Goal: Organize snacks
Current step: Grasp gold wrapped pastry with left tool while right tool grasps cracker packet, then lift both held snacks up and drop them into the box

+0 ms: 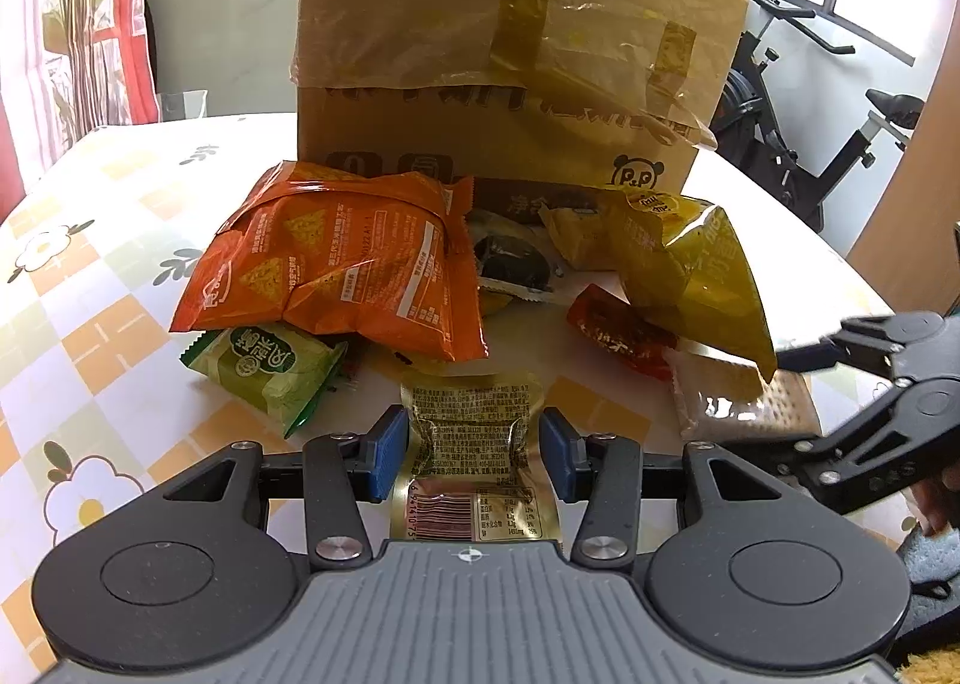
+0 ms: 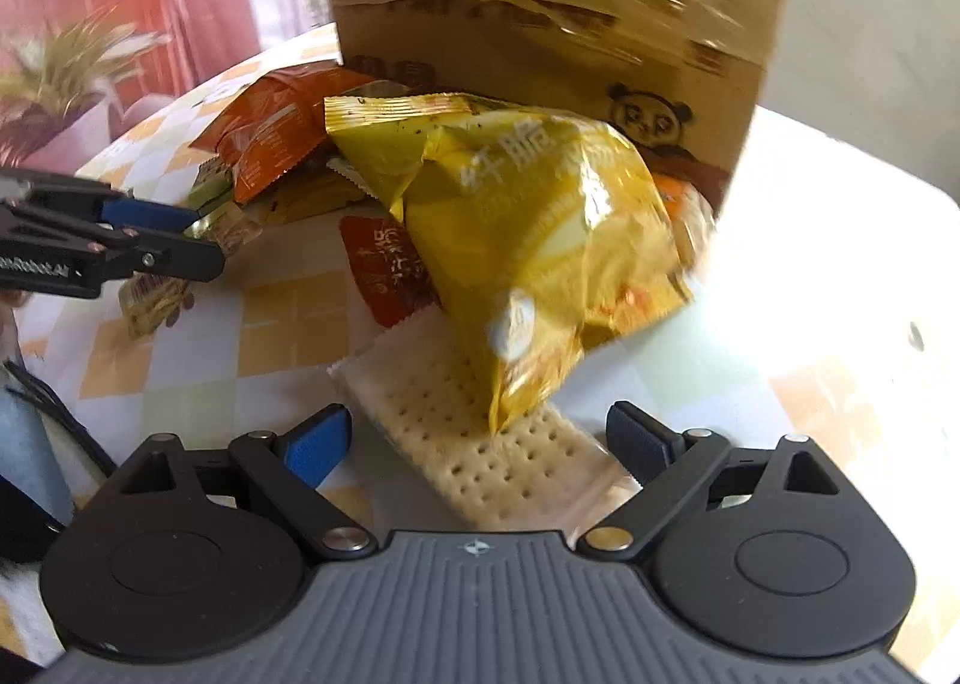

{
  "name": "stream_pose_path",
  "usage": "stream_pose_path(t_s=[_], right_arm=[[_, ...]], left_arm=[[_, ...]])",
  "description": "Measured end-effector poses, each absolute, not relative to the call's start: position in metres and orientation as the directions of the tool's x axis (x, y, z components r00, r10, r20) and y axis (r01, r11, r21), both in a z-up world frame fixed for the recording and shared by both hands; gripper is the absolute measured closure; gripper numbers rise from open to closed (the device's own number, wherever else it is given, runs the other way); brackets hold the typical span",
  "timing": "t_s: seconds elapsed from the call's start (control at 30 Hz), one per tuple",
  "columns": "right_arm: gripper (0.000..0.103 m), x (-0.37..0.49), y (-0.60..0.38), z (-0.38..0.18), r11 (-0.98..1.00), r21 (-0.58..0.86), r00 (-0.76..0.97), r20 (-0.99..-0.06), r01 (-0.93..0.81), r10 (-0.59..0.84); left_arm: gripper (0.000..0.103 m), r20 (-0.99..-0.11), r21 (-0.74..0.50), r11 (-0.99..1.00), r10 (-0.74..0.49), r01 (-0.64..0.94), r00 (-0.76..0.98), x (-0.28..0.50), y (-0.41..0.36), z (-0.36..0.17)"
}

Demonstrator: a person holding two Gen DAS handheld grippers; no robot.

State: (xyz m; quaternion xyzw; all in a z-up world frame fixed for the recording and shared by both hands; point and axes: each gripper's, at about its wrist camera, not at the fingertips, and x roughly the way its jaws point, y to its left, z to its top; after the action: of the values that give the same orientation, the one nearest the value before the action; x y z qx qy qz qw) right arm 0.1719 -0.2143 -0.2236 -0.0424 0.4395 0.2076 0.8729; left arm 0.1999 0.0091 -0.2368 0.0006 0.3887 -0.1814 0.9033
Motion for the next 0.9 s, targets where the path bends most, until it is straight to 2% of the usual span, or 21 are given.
stream_pose_path(t_s=[0.07, 0.23, 0.3, 0.5, 0.57, 0.63, 0.73, 0.9], right_arm=[[0.01, 0.17, -0.216, -0.219, 0.907, 0.165, 0.502, -0.787, -0.388, 0.358], [0.037, 0.166, -0.2, -0.214, 0.887, 0.113, 0.497, -0.793, -0.447, 0.351], [0.045, 0.169, -0.194, -0.214, 0.882, 0.123, 0.495, -0.788, -0.455, 0.365], [0.045, 0.172, -0.177, -0.22, 0.866, 0.061, 0.517, -0.78, -0.497, 0.352], [0.052, 0.169, -0.173, -0.22, 0.856, 0.034, 0.522, -0.78, -0.516, 0.346], [0.055, 0.166, -0.173, -0.219, 0.846, 0.042, 0.507, -0.784, -0.531, 0.357], [0.055, 0.165, -0.179, -0.211, 0.835, 0.104, 0.482, -0.775, -0.54, 0.408], [0.055, 0.167, -0.195, -0.173, 0.815, 0.219, 0.528, -0.667, -0.536, 0.526]], left_arm=[[0.053, -0.702, -0.146, 0.934, -0.329, 0.325, 0.631, 0.2, 0.01, -0.237], [0.053, -0.7, -0.15, 0.933, -0.335, 0.328, 0.631, 0.199, 0.009, -0.237], [0.053, -0.696, -0.154, 0.932, -0.338, 0.328, 0.633, 0.197, 0.01, -0.236], [0.053, -0.691, -0.166, 0.934, -0.339, 0.316, 0.639, 0.195, 0.016, -0.235], [0.053, -0.688, -0.167, 0.934, -0.34, 0.315, 0.642, 0.194, 0.016, -0.234], [0.053, -0.681, -0.15, 0.934, -0.334, 0.323, 0.651, 0.192, 0.016, -0.231], [0.053, -0.663, -0.131, 0.934, -0.331, 0.332, 0.671, 0.19, 0.018, -0.222], [0.053, -0.625, -0.177, 0.928, -0.363, 0.327, 0.691, 0.189, 0.029, -0.201]])
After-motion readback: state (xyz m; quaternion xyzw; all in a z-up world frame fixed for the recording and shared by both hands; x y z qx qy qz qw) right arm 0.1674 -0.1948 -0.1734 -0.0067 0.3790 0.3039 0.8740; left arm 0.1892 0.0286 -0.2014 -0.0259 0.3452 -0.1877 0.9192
